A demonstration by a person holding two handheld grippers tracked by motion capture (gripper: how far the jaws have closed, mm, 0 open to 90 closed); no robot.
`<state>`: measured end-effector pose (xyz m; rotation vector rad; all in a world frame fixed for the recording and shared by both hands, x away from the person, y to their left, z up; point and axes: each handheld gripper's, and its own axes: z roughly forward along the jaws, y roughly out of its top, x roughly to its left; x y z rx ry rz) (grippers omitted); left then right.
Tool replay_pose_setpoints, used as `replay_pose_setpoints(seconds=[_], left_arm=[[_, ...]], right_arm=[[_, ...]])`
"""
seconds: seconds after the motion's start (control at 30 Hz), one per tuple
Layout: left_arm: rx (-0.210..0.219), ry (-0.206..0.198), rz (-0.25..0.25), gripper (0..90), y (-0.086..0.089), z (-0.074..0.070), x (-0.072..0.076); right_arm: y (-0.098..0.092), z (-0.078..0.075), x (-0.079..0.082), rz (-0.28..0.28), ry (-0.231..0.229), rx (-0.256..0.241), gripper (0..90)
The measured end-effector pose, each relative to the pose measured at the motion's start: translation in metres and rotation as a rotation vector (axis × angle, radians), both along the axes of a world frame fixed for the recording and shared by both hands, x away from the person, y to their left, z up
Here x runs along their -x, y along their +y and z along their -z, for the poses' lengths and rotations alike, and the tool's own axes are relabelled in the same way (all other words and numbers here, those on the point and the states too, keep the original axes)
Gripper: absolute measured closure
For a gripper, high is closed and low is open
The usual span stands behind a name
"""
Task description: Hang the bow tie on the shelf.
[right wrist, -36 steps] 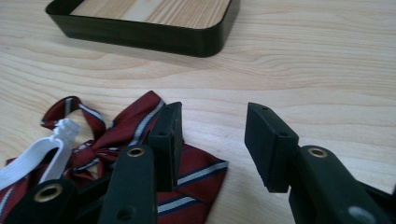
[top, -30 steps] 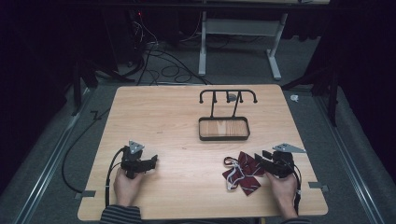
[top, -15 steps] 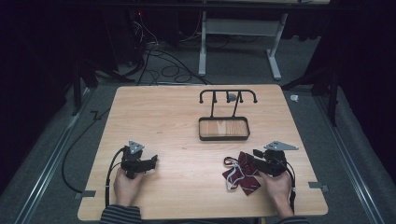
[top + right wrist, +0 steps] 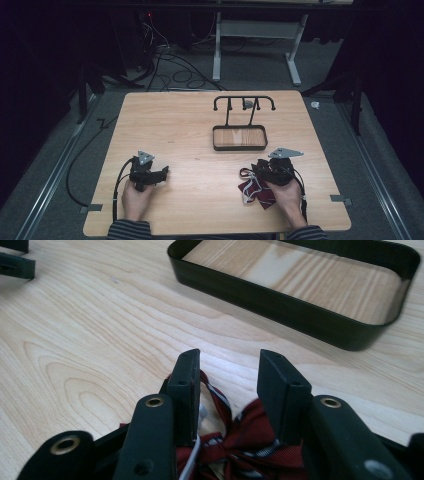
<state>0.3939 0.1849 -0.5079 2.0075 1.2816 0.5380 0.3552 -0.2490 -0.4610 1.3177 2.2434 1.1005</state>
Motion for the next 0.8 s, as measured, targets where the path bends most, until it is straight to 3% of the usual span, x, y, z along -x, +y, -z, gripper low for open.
replay_pose_setpoints(seconds=[0.3, 0.63, 0.8], left_arm=[[-0.001, 0.002, 0.000, 21.6, 0.000, 0.000, 0.000], [0.000, 0.000, 0.000, 21.6, 0.000, 0.000, 0.000], [0.000, 0.000, 0.000, 21.6, 0.000, 0.000, 0.000]], right_arm=[[0.017, 0.003, -0.011, -0.049, 0.036, 0.035, 64.7], [0.027, 0.014, -0.022, -0.067, 0.100, 0.066, 68.8], [0.029, 0.017, -0.026, -0.068, 0.110, 0.080, 70.9]])
